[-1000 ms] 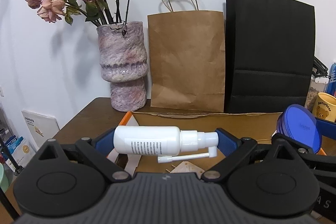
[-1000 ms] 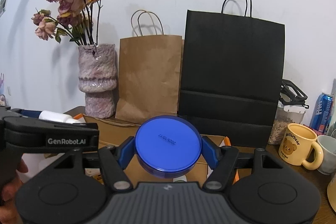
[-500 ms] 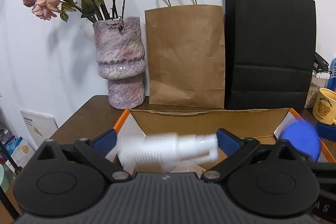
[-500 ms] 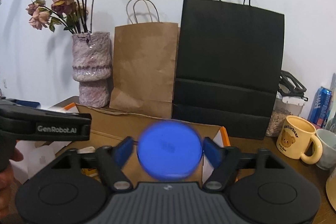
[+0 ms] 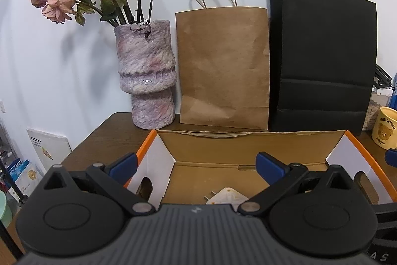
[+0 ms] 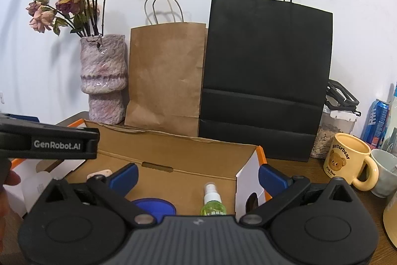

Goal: Organize rigid objects
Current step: 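Move both grippers back from the box toward the caps and lids on the table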

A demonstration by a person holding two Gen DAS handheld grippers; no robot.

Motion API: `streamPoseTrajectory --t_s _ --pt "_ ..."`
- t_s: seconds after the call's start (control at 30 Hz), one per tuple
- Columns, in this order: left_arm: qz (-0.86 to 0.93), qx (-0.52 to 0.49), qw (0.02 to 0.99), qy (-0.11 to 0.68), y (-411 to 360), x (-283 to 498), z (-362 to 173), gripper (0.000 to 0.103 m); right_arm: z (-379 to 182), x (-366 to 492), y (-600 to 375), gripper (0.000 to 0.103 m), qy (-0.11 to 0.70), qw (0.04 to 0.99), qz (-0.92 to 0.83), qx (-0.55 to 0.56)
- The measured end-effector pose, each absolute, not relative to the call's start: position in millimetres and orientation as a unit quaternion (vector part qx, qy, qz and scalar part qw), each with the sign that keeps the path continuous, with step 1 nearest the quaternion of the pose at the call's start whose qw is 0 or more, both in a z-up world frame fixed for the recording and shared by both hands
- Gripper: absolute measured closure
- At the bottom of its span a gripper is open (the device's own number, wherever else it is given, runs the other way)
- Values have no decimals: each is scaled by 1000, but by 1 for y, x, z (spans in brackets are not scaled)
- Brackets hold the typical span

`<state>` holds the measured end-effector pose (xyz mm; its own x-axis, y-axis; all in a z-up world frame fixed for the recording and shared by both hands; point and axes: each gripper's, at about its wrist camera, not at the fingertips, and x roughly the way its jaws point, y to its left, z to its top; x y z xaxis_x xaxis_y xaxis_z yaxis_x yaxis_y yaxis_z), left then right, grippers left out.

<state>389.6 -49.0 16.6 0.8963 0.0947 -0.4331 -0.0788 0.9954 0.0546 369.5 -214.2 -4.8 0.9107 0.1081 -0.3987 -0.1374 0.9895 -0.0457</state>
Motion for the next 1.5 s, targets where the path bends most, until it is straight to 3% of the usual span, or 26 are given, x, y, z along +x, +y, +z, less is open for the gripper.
streamPoseTrajectory --t_s 1.5 --pt "34 4 976 216 -46 312 33 0 9 305 -226 0 193 978 61 -45"
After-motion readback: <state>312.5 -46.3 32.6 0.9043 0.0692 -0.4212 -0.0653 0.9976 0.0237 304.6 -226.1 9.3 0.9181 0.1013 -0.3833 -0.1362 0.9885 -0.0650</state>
